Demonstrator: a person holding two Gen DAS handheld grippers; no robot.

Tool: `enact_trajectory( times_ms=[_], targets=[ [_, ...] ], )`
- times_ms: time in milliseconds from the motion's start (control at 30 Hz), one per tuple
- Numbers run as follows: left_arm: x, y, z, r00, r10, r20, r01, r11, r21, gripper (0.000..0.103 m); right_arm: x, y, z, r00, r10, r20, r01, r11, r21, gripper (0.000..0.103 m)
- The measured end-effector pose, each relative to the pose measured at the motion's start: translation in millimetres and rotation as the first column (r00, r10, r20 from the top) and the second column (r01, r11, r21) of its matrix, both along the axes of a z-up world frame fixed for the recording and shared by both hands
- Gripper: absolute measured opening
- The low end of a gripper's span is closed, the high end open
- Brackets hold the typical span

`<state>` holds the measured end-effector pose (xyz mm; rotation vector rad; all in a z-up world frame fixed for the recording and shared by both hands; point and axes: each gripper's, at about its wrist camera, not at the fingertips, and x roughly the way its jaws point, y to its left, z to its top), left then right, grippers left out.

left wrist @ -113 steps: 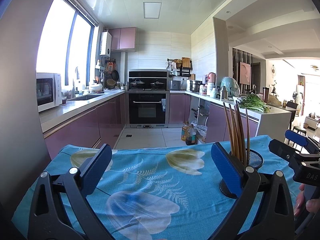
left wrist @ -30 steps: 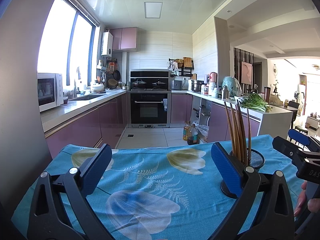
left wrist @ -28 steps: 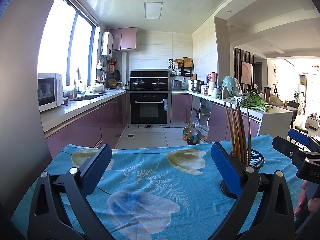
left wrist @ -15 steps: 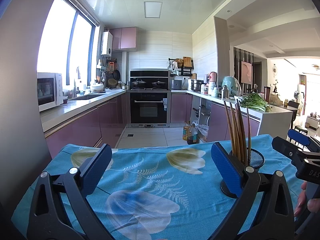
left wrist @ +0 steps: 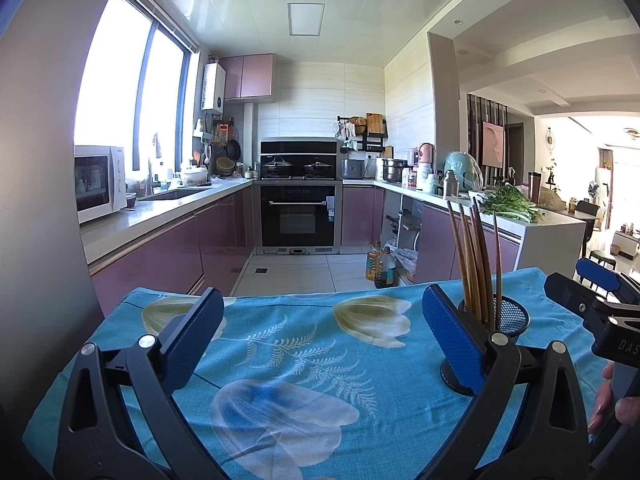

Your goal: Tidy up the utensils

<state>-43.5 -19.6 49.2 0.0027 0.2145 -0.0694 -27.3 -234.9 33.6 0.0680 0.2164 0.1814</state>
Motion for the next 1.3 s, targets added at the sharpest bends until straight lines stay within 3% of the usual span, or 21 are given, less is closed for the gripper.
enact_trajectory(
  times_ms=[1300],
  targets=[
    [0.4,-0.5,0.6,1.000,0.000,-0.002,0.000,1.000,0.000,0.098,-0.1,-2.6,-3.0,1.000,-0.002,-0.005,0.002,1.000,0.003,0.097]
  ],
)
